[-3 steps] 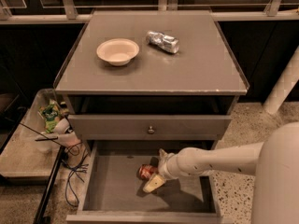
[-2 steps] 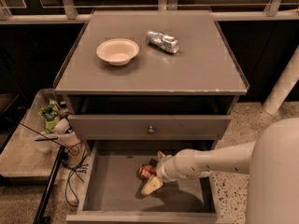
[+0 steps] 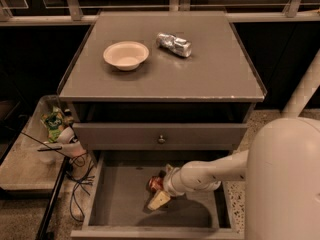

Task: Pick coke can from middle drawer and place on counter

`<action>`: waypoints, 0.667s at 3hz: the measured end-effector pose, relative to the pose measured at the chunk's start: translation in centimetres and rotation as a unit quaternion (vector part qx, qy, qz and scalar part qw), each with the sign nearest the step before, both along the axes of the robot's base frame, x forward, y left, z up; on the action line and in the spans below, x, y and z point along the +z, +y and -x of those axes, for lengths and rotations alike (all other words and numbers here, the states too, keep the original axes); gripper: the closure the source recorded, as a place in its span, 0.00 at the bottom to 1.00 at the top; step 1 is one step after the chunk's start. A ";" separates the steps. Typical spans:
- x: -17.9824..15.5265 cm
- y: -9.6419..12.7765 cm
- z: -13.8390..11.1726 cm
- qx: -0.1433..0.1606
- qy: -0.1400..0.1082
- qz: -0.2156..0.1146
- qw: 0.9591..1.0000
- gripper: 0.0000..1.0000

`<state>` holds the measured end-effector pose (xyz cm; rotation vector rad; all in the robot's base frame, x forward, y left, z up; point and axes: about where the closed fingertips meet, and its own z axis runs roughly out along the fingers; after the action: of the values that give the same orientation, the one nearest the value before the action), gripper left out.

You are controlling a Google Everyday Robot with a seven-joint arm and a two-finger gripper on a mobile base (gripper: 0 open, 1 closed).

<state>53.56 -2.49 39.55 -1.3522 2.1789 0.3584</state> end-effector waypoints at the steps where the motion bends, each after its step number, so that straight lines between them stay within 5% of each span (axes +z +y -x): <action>1: -1.1 -0.8 -1.0 -0.018 0.001 0.009 1.000 0.00; 2: -1.7 -2.3 -2.4 -0.039 0.006 0.012 0.999 0.00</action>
Offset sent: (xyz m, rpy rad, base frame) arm 0.0425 -0.0450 -0.0227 -0.0316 0.0198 -0.1354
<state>55.97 -4.83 37.82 -1.2761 2.2456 0.3112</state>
